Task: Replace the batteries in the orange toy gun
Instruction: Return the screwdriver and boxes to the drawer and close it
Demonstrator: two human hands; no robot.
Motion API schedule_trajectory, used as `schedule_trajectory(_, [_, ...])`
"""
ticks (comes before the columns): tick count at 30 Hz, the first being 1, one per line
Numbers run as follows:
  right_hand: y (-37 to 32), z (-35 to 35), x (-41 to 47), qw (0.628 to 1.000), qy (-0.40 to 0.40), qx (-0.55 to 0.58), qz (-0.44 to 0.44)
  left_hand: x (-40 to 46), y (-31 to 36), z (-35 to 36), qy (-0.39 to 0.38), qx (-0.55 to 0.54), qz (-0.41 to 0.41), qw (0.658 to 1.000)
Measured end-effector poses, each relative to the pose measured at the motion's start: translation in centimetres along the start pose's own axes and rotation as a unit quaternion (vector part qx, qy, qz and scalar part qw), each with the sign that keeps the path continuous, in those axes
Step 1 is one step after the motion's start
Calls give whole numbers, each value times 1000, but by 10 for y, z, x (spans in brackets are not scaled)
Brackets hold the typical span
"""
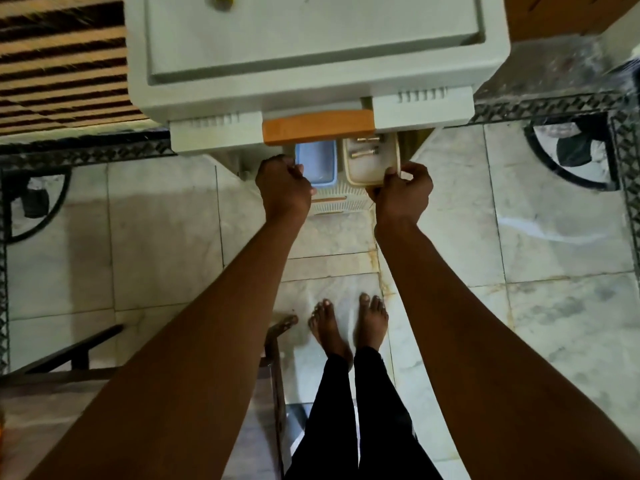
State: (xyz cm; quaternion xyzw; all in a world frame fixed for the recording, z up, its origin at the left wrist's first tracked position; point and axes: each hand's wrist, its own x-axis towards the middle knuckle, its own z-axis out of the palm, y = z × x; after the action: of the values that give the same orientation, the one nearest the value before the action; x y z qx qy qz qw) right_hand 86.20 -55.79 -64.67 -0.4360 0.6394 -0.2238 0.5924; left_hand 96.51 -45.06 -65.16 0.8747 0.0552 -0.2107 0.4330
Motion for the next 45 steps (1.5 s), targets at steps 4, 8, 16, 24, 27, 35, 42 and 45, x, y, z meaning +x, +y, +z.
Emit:
schedule_trajectory(4, [-2, 16, 15, 999, 33, 24, -3, 12, 4, 11, 28, -6, 27, 999])
schedule_trajectory(8, [-3, 29, 21, 992, 67, 100, 33, 19, 11, 23, 54, -49, 42, 996])
schedule_trajectory(16, [-13, 36, 23, 976, 103, 183, 61, 20, 16, 30, 69, -98, 28, 992])
schedule_trajectory(24, [0, -8, -22, 995, 41, 89, -6, -25, 13, 5, 124, 37, 151, 980])
schedule_trajectory(27, [-6, -30, -51, 993, -12, 19, -120, -71, 19, -12, 112, -47, 225, 967])
schedule_trajectory(35, [-78, -62, -104, 888, -94, -78, -443, -137, 63, -63, 145, -46, 378, 913])
schedule_trajectory(42, [-122, -28, -72, 724, -76, -155, -668, -88, 135, -85, 244, 64, 417, 874])
schedule_trajectory(45, [-127, -9, -56, 705, -66, -185, -681, -49, 160, -89, 267, 164, 310, 898])
